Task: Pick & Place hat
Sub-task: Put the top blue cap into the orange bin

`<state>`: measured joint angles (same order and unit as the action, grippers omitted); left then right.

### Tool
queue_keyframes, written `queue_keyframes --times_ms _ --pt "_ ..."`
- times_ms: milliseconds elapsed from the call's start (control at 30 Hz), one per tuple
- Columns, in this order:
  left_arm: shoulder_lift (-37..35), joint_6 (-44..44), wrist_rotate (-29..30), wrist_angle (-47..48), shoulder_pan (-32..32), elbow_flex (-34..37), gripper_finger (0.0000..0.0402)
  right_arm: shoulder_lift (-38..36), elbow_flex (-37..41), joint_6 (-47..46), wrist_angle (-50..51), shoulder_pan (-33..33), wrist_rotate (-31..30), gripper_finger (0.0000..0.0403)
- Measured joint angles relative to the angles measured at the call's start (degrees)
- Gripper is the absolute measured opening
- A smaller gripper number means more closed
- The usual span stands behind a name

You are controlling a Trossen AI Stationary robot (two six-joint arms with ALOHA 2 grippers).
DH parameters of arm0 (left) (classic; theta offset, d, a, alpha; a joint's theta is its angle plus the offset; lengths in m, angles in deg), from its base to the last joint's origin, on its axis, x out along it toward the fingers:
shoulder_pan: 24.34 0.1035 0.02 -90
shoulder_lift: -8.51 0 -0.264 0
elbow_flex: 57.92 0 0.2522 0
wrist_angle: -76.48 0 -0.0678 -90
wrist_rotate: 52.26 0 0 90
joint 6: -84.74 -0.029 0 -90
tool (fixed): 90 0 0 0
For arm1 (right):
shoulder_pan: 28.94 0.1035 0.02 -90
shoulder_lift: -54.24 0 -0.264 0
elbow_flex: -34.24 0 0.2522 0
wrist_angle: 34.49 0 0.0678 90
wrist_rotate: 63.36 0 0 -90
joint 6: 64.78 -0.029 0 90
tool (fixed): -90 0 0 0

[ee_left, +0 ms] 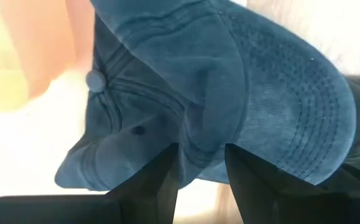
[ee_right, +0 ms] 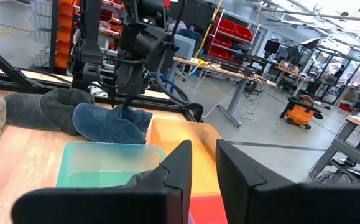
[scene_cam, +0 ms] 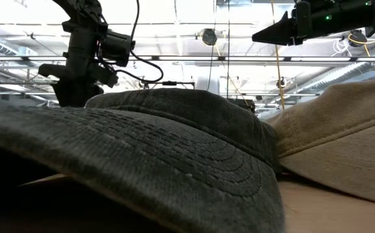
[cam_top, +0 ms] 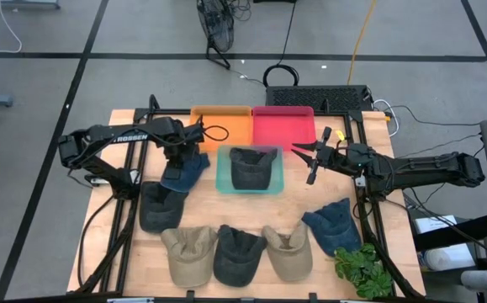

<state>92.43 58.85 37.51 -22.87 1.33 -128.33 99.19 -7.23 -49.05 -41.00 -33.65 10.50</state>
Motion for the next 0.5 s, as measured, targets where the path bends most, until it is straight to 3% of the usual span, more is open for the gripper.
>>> queue_keyframes --times_ms 333,500 --pt "0.0 -1.4 0.3 -2.8 0.9 6.8 0.0140 0.0 0.0 0.0 -0.1 0.0 0.0 0.0050" --pt "0.0 -1.0 0.4 -2.9 0.9 6.9 0.0140 0.0 0.0 0.0 -1.4 0.0 0.0 0.0050"
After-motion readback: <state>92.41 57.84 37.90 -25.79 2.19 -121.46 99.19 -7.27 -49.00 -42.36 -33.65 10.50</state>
